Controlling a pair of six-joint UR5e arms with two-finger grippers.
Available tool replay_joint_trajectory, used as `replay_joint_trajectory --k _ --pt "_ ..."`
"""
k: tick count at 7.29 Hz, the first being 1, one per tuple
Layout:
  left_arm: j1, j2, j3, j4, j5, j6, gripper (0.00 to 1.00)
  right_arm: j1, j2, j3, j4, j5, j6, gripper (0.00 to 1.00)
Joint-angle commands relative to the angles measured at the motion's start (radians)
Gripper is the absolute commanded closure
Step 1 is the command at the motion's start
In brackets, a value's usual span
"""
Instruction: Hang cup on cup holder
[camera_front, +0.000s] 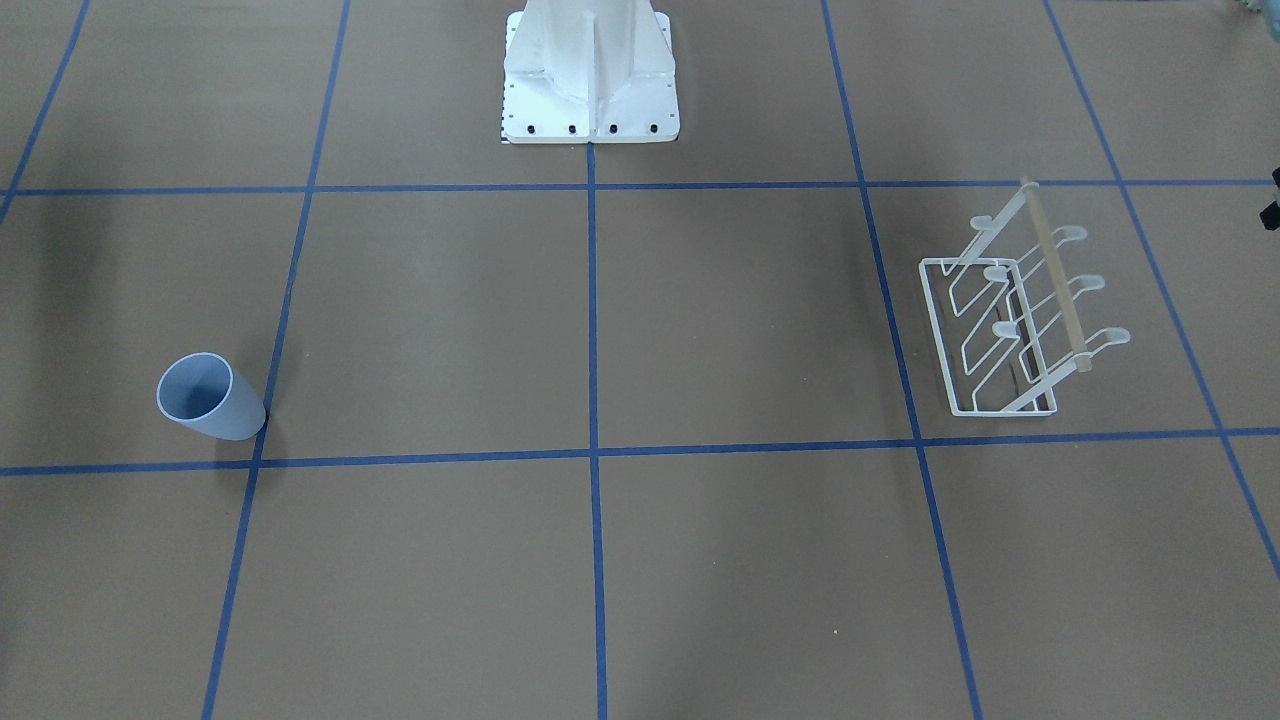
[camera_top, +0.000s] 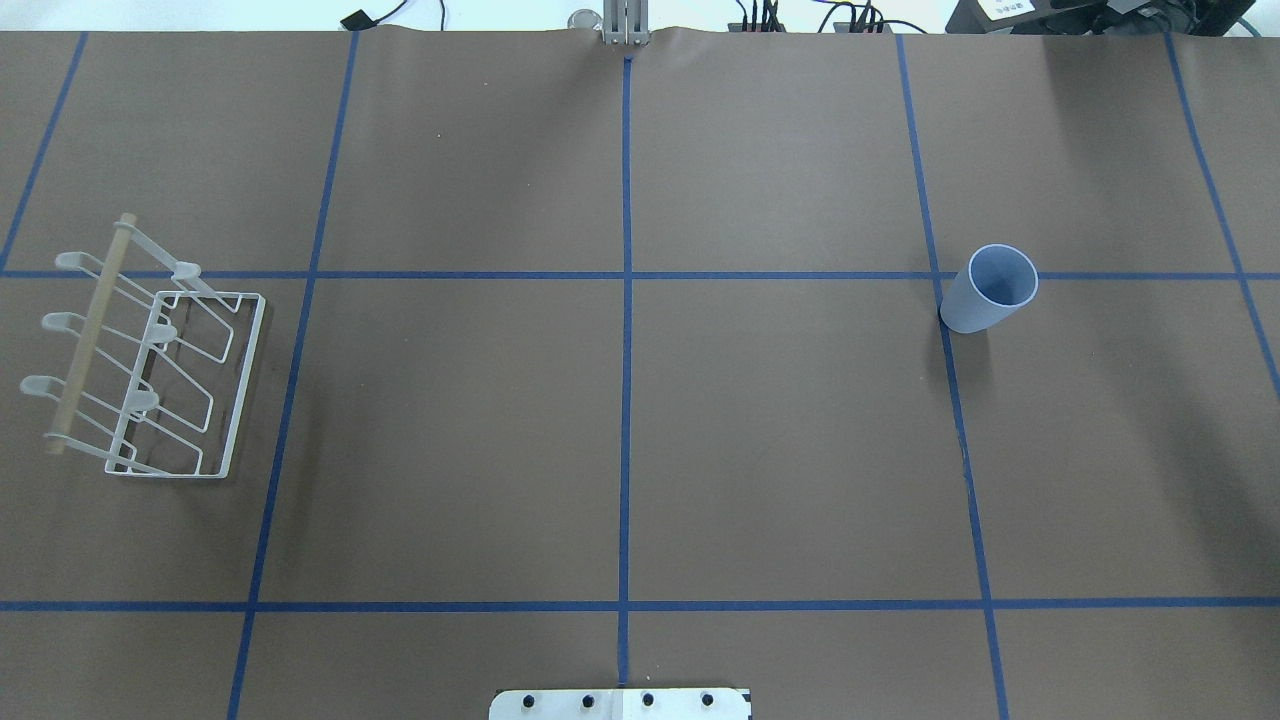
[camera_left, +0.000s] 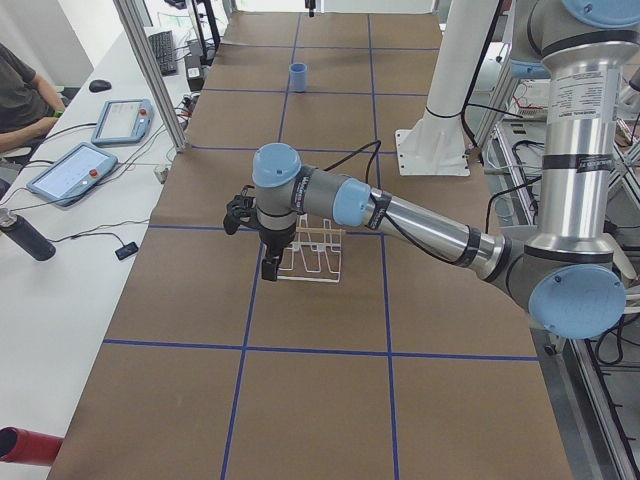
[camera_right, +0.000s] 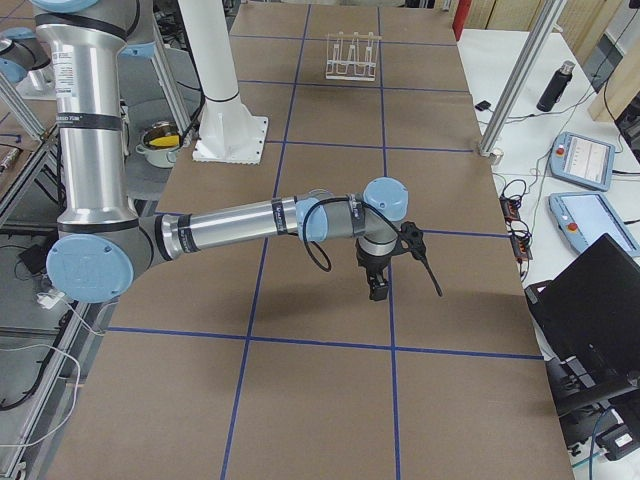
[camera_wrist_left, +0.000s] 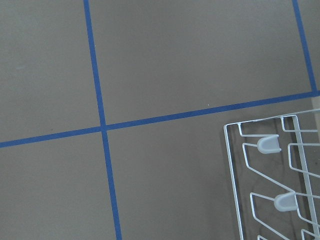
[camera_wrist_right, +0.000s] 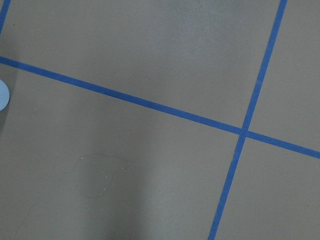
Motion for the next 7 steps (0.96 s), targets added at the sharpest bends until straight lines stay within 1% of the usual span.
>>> replay_joint_trajectory --k 1,2,3,4,5,6,7 --pt "-0.001 -0.005 0.008 0.001 0.001 -0.004 0.02 -0.001 -0.011 -0.014 0.051 0.001 0.001 0.00" --pt "-0.001 -0.002 0.010 0.001 0.002 -0.013 0.02 -0.002 -0.014 -0.042 0.113 0.001 0.001 0.00" --pt "-0.001 0.003 0.007 0.001 0.001 -0.025 0.02 -0.028 -0.009 -0.051 0.148 0.002 0.003 0.00" --pt "-0.001 0.002 0.009 0.001 0.001 -0.085 0.02 -0.062 -0.009 -0.053 0.182 0.005 0.005 0.00" --pt "-0.001 0.005 0.005 -0.001 0.008 -0.090 0.02 -0.106 0.000 -0.056 0.184 -0.001 0.065 0.00" --pt "-0.001 0.006 -0.001 -0.001 0.007 -0.093 0.02 -0.148 0.038 -0.042 0.204 0.001 0.207 0.00" --pt "-0.001 0.006 0.002 0.001 0.002 -0.102 0.02 -0.207 0.055 -0.042 0.274 -0.002 0.362 0.00"
